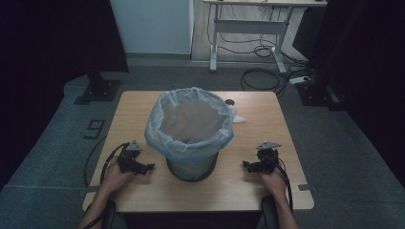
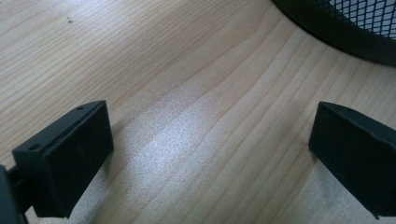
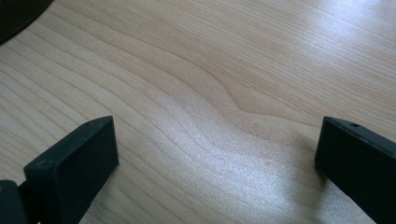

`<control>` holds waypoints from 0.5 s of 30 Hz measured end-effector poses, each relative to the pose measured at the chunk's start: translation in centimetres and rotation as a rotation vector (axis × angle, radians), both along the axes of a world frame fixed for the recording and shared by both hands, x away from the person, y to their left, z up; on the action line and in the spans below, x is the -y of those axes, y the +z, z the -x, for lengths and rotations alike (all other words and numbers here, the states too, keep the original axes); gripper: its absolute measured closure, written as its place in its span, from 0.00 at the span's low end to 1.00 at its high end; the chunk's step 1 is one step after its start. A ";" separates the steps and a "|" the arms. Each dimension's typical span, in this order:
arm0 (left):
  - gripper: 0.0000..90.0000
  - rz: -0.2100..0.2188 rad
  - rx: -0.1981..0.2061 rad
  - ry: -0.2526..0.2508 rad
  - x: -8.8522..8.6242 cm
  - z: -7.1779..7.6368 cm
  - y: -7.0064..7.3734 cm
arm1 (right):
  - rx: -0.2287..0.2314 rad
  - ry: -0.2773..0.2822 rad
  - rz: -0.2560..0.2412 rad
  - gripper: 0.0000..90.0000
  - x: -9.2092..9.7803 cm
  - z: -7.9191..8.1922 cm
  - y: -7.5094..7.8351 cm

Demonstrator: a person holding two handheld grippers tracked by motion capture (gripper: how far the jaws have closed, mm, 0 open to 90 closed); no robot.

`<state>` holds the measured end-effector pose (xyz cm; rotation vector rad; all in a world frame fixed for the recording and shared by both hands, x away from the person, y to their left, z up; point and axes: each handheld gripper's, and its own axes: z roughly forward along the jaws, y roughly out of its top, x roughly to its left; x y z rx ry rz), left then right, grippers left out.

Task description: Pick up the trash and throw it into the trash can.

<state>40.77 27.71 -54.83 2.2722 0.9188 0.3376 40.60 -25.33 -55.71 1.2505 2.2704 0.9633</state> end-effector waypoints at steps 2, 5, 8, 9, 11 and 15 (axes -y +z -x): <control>0.00 0.000 0.000 0.000 0.0 0.0 0.0 | -0.001 0.000 0.000 0.00 0.0 0.0 0.0; 0.00 0.000 0.000 0.000 0.0 0.0 0.0 | -0.001 -0.001 0.000 0.00 -0.1 0.0 0.0; 0.00 0.000 0.000 0.000 0.0 0.0 0.0 | -0.001 0.000 0.000 0.00 -0.1 -0.1 0.0; 0.00 0.000 0.000 0.000 0.0 0.0 0.0 | -0.001 0.000 0.000 0.00 -0.1 -0.1 0.0; 0.00 0.000 0.000 -0.001 0.0 0.0 0.0 | -0.001 0.000 0.000 0.00 -0.1 -0.1 0.0; 0.00 0.000 0.000 -0.001 0.0 0.0 0.0 | -0.005 0.001 0.000 0.01 -0.1 -0.1 0.1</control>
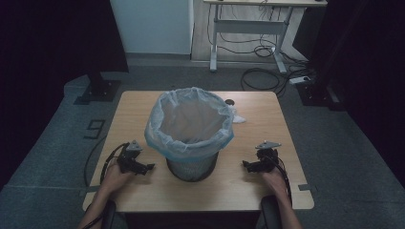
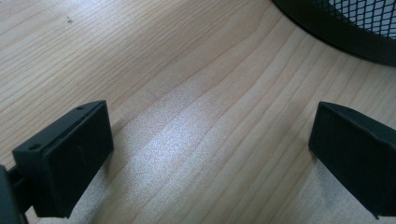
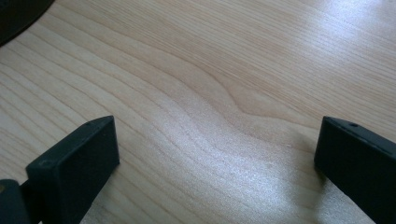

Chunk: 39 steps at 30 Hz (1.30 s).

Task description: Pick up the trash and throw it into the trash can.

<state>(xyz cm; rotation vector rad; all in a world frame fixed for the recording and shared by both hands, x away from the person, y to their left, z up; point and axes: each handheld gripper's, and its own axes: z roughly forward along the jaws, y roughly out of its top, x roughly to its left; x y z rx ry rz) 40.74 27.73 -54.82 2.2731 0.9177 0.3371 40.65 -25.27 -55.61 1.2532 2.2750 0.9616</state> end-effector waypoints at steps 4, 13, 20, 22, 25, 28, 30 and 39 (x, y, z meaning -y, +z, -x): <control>0.00 -0.001 0.000 0.000 0.0 0.0 0.0 | -0.009 -0.011 0.002 0.03 0.1 -0.1 0.2; 0.00 -0.001 0.000 0.000 0.0 0.0 0.0 | 0.003 -0.001 0.012 0.05 -0.7 -2.6 2.7; 0.00 -0.001 0.000 -0.001 0.0 0.0 0.0 | -0.020 -0.003 0.005 0.05 -1.0 -4.9 3.6; 0.00 -0.001 0.000 -0.001 0.0 0.0 0.0 | -0.024 -0.003 -0.005 0.05 -1.1 -5.8 3.8; 0.00 0.004 0.001 0.003 0.0 0.0 0.0 | -0.028 0.001 -0.002 0.05 -1.3 -6.4 3.9; 0.00 0.005 0.001 0.003 0.0 0.0 0.0 | -0.034 0.011 0.000 0.05 -1.8 -7.6 4.0; 0.00 0.004 0.000 0.003 0.0 0.0 0.0 | -0.041 0.020 0.010 0.05 -2.1 -8.4 4.1; 0.00 0.004 0.000 0.004 0.0 0.0 0.0 | -0.040 0.024 0.002 0.06 -3.3 -11.5 4.4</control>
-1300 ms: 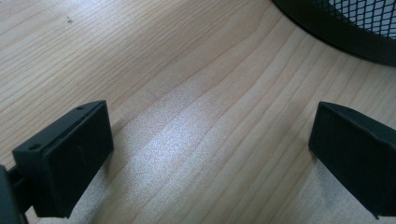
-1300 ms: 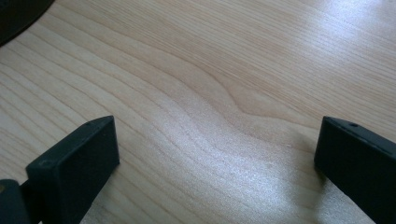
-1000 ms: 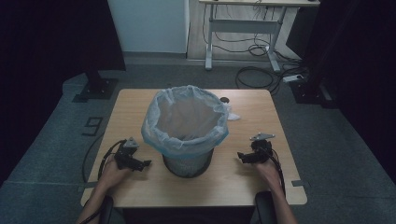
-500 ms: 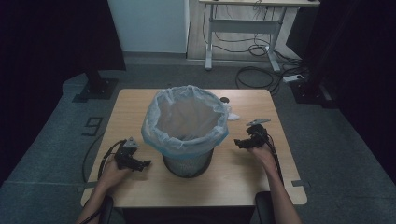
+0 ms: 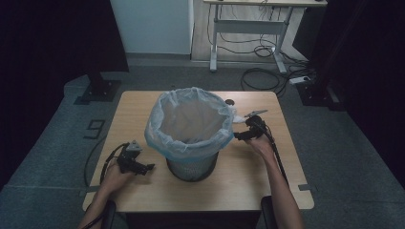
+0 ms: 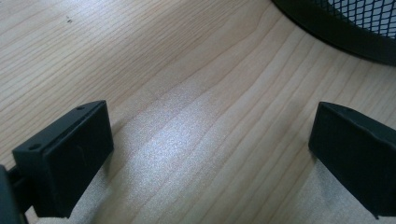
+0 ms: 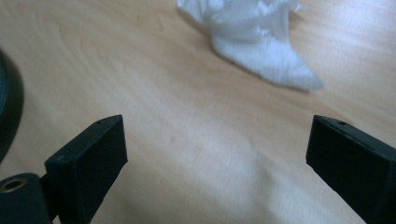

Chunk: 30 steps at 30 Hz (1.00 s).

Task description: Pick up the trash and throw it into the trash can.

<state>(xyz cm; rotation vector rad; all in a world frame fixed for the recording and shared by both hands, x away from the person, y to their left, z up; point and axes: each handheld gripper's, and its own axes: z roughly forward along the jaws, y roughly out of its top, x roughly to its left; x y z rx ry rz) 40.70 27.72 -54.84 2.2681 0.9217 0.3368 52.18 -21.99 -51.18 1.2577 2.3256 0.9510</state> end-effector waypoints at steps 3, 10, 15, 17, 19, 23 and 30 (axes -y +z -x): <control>0.00 0.000 0.000 0.000 0.0 0.0 0.0 | 0.007 -0.009 0.003 0.08 -0.5 -1.3 0.0; 0.00 0.000 0.000 0.000 0.0 0.0 0.0 | 0.016 -0.024 -0.007 0.13 -1.7 -4.2 0.0; 0.00 0.000 0.000 0.000 0.0 0.0 0.0 | 0.012 -0.044 -0.017 0.14 -2.7 -6.4 -0.8; 0.00 0.001 0.000 0.001 0.0 0.0 0.0 | 0.010 -0.050 -0.020 0.14 -2.8 -6.7 -1.0; 0.00 0.000 0.000 0.000 0.0 0.0 0.0 | 0.010 -0.059 -0.015 0.14 -3.3 -7.5 -1.5; 0.00 0.000 0.000 0.000 0.0 0.0 0.0 | 0.012 -0.069 -0.017 0.15 -3.6 -8.3 -1.9; 0.00 0.000 0.000 0.000 0.0 0.0 0.0 | 0.023 -0.068 0.010 0.32 -4.5 -9.4 -2.6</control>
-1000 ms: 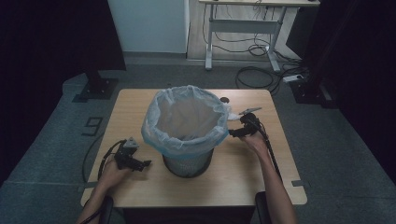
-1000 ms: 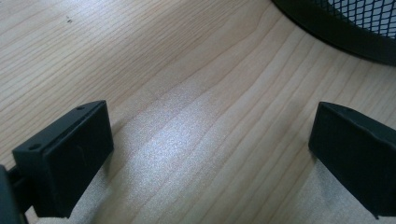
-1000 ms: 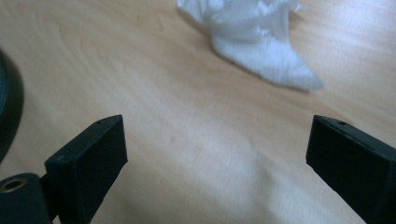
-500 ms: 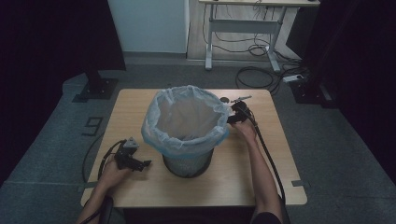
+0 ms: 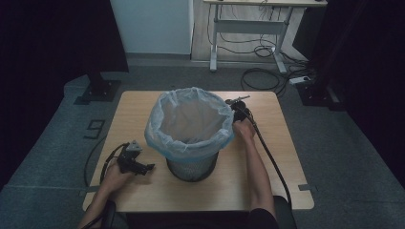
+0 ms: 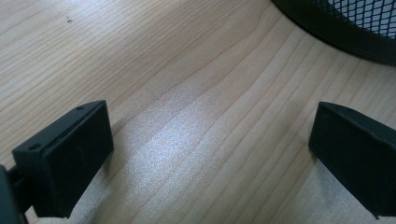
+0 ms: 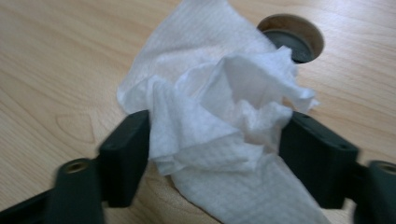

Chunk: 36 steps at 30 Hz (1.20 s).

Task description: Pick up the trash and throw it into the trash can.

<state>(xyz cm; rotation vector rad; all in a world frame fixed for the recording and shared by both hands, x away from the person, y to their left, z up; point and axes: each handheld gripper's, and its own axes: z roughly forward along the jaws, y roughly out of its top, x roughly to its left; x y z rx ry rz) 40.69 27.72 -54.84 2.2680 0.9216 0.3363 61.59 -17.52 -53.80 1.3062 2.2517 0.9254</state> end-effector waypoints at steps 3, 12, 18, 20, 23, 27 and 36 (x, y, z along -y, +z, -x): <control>0.00 0.000 0.000 0.000 0.0 0.0 0.0 | 0.004 0.031 0.040 0.46 -0.4 0.0 -0.3; 0.00 0.000 0.000 0.000 0.0 0.0 0.0 | -0.048 0.027 0.059 0.84 0.0 0.5 0.3; 0.00 0.000 0.000 0.000 0.0 0.0 0.0 | -0.072 0.033 0.012 0.88 0.9 1.4 0.6; 0.00 0.000 0.000 0.000 0.0 0.0 0.0 | -0.070 0.039 0.011 0.88 1.0 1.5 0.7; 0.00 0.000 0.000 0.000 0.0 0.0 0.0 | -0.065 0.055 -0.010 0.88 1.5 2.4 1.5; 0.00 0.000 0.000 0.001 0.0 0.0 0.0 | -0.061 0.070 -0.021 0.88 1.9 3.1 2.3; 0.00 0.001 0.001 0.001 0.0 0.0 0.0 | -0.059 0.110 -0.042 0.88 2.7 5.3 5.1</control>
